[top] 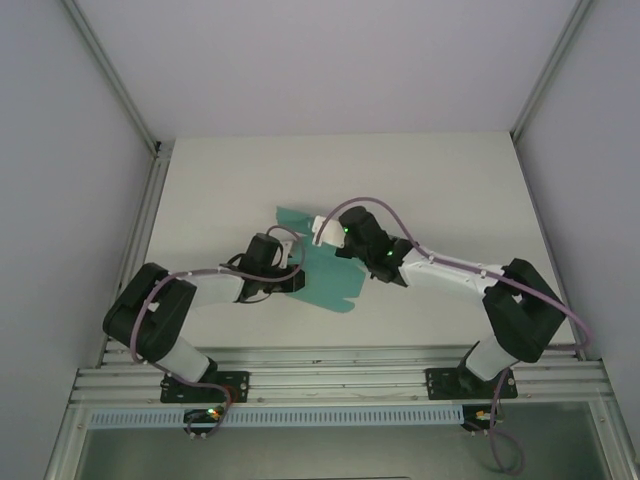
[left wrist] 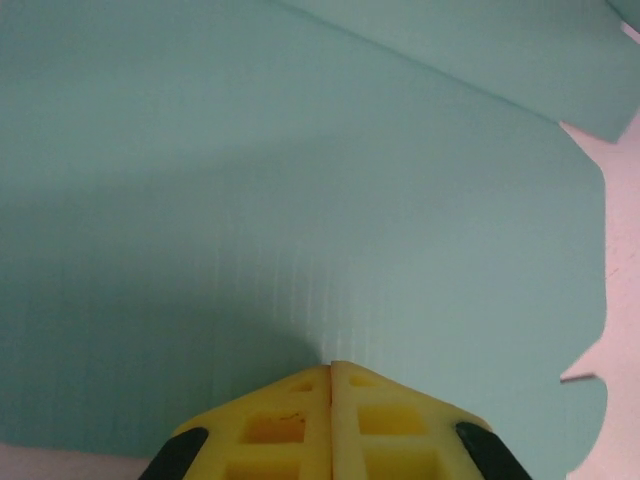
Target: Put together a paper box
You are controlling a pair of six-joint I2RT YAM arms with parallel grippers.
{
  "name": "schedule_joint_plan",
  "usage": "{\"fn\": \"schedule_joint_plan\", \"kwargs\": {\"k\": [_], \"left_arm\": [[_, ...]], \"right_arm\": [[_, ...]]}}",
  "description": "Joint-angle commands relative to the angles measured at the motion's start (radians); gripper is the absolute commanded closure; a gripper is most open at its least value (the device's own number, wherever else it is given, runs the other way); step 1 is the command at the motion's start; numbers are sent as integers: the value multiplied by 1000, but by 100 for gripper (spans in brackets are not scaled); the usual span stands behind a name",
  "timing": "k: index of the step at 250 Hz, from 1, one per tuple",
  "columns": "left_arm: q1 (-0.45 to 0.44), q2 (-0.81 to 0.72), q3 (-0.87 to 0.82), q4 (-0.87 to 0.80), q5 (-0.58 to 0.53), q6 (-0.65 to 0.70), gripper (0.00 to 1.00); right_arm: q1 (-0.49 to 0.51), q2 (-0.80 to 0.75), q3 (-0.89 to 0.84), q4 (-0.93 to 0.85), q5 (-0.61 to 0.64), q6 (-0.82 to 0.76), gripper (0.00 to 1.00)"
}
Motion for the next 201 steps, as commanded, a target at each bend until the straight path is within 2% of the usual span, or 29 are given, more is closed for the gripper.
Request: {"fn": "schedule_joint_plan", "kwargs": {"k": [1,27,62,97,117,148,161,172,201], "left_arm": [[3,29,18,7,3,-3,94],[3,7,8,7,-10,-6,94],[2,-19,-7,-3,-25,-10,94],[-3,-56,-19,-7,-18,-18,94],[-12,-98,-20,-29,-13,-19,92],[-15,-220,-11,-125,-55,-39,85],[-8,-285,7,-199,-95,-43,79],[2,-339,28,-268,-125,-40,69],[59,-454,103,-447,-218,-39,62]], "right_arm": [[57,49,-52,56,33,-74,100],[97,99,-91,101,107,-115,100],[134,124,-126,124,147,-79,100],[109,183,-133,250,226,-126,100],[79,207,-113,258,205,-148,100],[59,216,-104,276,162,-169,100],[59,221,-125,364,179,-221,100],[59,228,-150,466,194,-281,100],[56,264,-185,658,217,-453,100]]}}
